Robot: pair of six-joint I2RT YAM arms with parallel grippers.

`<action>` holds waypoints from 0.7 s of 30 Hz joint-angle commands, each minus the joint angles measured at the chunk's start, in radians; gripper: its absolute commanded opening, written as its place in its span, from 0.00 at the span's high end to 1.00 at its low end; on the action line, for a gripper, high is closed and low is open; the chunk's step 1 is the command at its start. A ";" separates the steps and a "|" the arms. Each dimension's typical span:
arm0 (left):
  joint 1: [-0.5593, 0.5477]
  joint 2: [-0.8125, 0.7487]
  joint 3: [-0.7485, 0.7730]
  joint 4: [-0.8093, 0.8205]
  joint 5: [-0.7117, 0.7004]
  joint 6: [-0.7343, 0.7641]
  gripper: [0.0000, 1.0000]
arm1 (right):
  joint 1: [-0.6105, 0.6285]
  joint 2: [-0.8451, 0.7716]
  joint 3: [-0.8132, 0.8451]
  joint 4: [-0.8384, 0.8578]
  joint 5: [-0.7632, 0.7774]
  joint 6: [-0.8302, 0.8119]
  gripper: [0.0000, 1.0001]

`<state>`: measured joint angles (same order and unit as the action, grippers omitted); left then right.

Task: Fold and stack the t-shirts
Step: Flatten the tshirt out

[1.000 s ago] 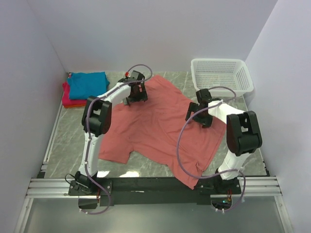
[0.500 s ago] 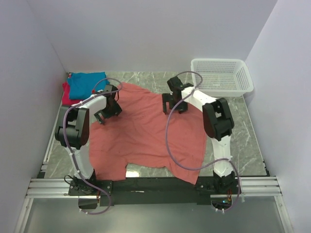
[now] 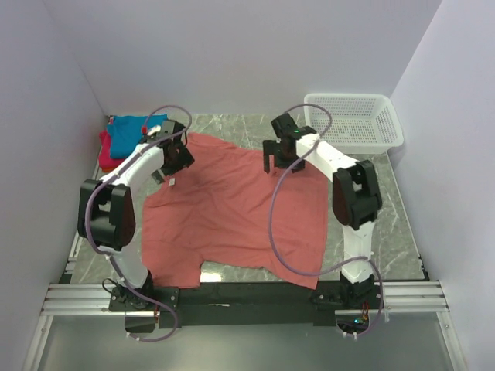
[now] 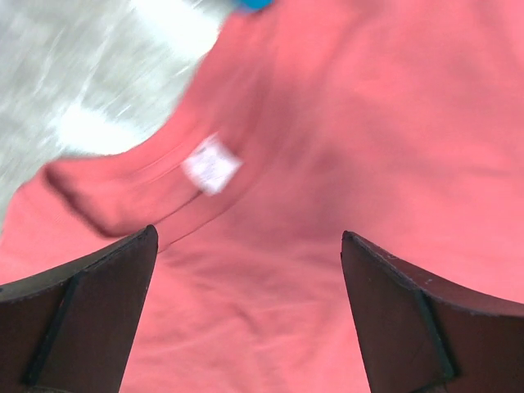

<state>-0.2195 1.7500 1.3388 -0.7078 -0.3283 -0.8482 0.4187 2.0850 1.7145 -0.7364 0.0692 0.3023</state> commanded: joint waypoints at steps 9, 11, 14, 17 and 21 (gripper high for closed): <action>-0.095 0.284 0.334 0.051 0.043 0.204 0.00 | -0.123 -0.137 -0.286 0.078 0.040 0.089 0.01; -0.093 0.331 0.376 0.003 0.006 0.195 0.01 | -0.123 -0.100 -0.257 0.078 0.031 0.054 0.02; -0.093 0.404 0.439 -0.061 -0.061 0.169 0.00 | -0.123 -0.048 -0.207 0.075 0.037 0.026 0.02; -0.093 0.427 0.425 -0.024 -0.035 0.187 0.00 | -0.123 0.016 -0.132 0.046 0.043 0.002 0.02; -0.083 0.503 0.494 -0.051 -0.029 0.186 0.01 | -0.123 0.111 -0.014 -0.012 0.041 -0.031 0.02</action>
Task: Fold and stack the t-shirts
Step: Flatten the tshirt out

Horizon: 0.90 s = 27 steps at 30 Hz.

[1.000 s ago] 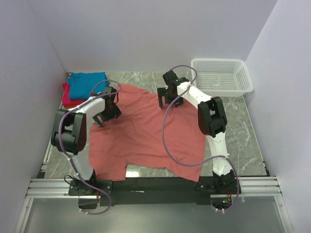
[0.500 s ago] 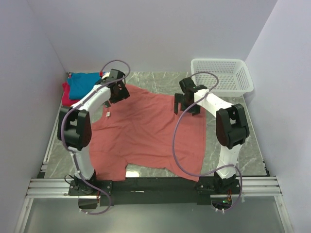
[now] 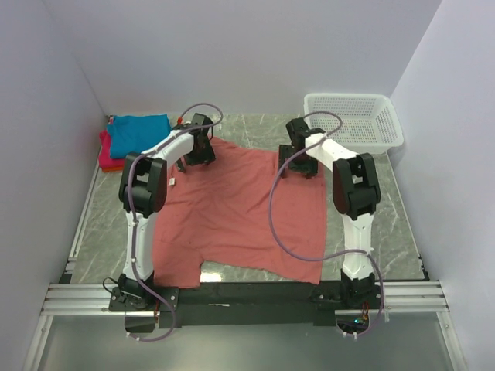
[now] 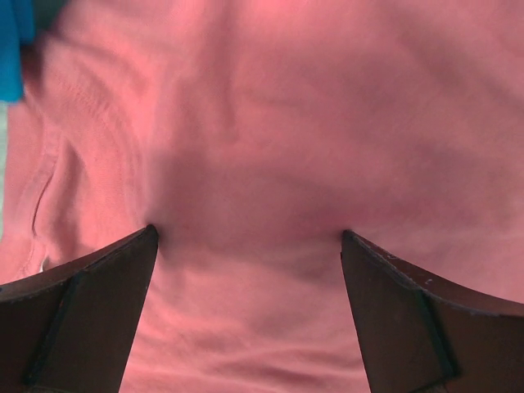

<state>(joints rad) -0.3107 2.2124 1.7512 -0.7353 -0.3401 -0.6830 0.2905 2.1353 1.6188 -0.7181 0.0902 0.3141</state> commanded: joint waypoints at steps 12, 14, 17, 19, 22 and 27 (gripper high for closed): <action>0.093 0.196 0.274 -0.027 0.099 0.005 0.01 | -0.011 0.350 0.645 -0.256 -0.003 -0.164 0.04; 0.094 0.231 0.322 -0.026 0.125 0.014 0.01 | -0.019 0.382 0.696 -0.268 -0.015 -0.173 0.04; 0.096 0.285 0.398 -0.036 0.141 0.017 0.01 | -0.027 0.380 0.722 -0.228 -0.044 -0.185 0.04; 0.099 0.308 0.447 -0.044 0.154 0.013 0.01 | -0.028 0.362 0.713 -0.189 -0.044 -0.193 0.04; 0.104 0.328 0.490 -0.046 0.184 0.019 0.01 | -0.027 0.322 0.699 -0.155 -0.060 -0.207 0.04; 0.104 0.224 0.505 -0.027 0.201 0.039 0.01 | -0.024 0.220 0.649 -0.123 -0.064 -0.210 0.04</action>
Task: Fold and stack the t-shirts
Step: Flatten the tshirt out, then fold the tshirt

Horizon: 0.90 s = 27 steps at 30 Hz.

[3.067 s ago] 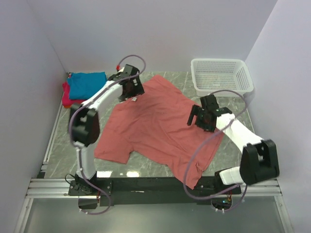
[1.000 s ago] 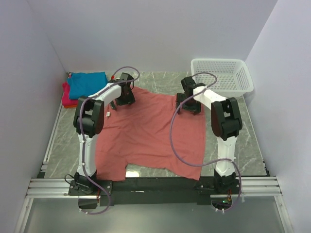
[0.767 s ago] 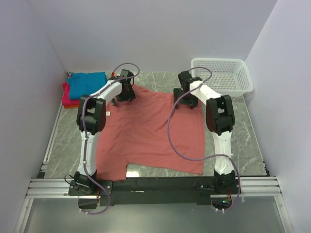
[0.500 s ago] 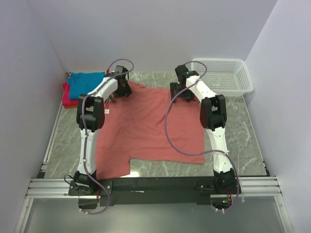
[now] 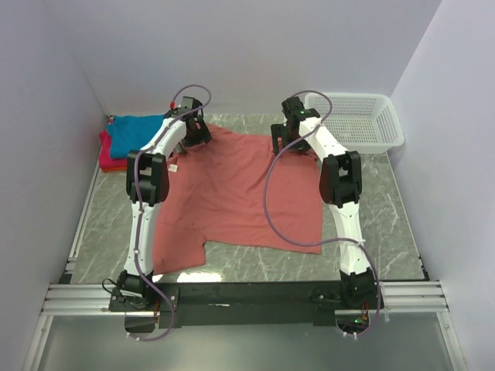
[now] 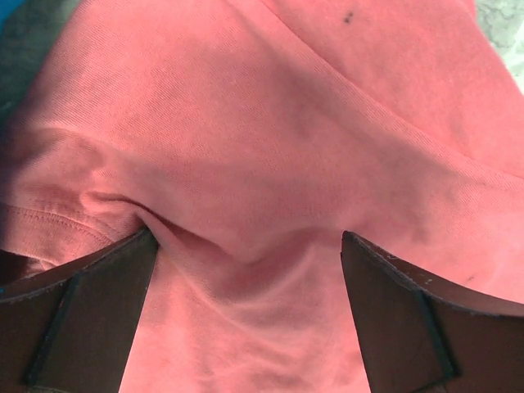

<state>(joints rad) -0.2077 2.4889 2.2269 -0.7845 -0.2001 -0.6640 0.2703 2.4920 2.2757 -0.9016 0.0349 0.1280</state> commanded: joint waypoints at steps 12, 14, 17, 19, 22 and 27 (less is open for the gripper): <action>-0.001 -0.829 -0.805 -0.064 -0.093 -0.264 0.01 | 0.076 -0.630 -0.566 0.300 -0.067 0.078 0.02; -0.001 -0.979 -1.027 -0.105 -0.096 -0.319 0.01 | 0.078 -0.731 -0.668 0.377 -0.099 0.143 0.02; -0.001 -1.155 -1.239 -0.192 -0.098 -0.409 0.00 | 0.078 -0.858 -0.846 0.466 -0.095 0.203 0.02; -0.002 -1.281 -1.369 -0.220 -0.056 -0.437 0.01 | 0.078 -0.936 -0.948 0.501 -0.084 0.248 0.02; -0.001 -1.398 -1.516 -0.262 0.034 -0.493 0.01 | 0.076 -1.015 -1.042 0.533 -0.059 0.285 0.02; -0.004 -1.556 -1.661 -0.252 0.191 -0.568 0.01 | 0.076 -1.053 -1.107 0.532 -0.050 0.303 0.02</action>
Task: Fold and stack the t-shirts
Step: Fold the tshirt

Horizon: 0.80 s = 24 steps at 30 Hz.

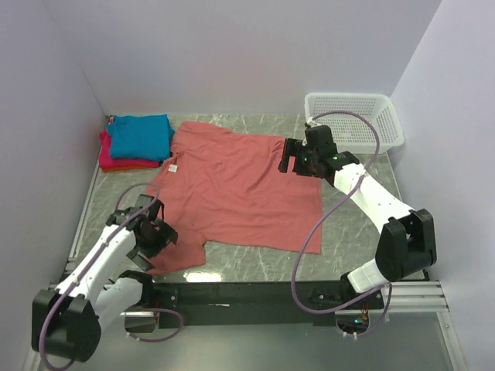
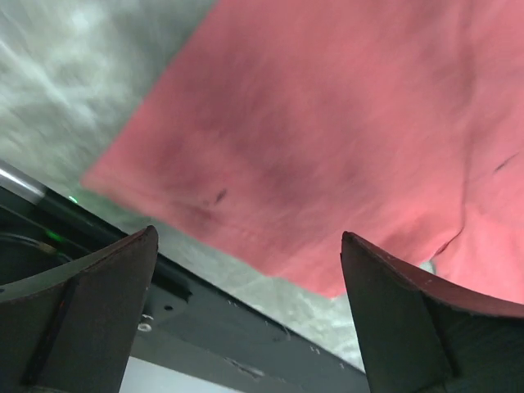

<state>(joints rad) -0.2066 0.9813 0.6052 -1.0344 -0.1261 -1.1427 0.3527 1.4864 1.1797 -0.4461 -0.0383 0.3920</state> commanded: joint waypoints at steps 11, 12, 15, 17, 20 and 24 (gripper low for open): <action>-0.051 0.048 -0.042 -0.006 0.100 -0.164 0.39 | -0.009 -0.049 -0.066 0.050 0.037 0.038 0.02; -0.053 0.053 -0.036 -0.003 0.094 -0.164 0.40 | -0.011 -0.054 -0.071 0.049 0.037 0.044 0.02; -0.056 0.079 -0.024 -0.001 0.080 -0.167 0.42 | -0.015 -0.075 -0.092 0.035 0.058 0.060 0.02; -0.063 0.098 -0.022 0.011 0.074 -0.167 0.44 | -0.020 -0.107 -0.129 0.030 0.070 0.073 0.02; -0.066 0.149 -0.031 0.043 0.077 -0.158 0.49 | -0.035 -0.161 -0.189 0.026 0.074 0.102 0.01; -0.070 0.238 -0.061 0.086 0.091 -0.140 0.68 | -0.055 -0.224 -0.262 -0.009 0.100 0.116 0.01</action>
<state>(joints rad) -0.2703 1.1858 0.5480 -0.9913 -0.0307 -1.2881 0.3157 1.3231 0.9539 -0.4309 0.0154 0.4793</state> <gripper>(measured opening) 0.361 0.991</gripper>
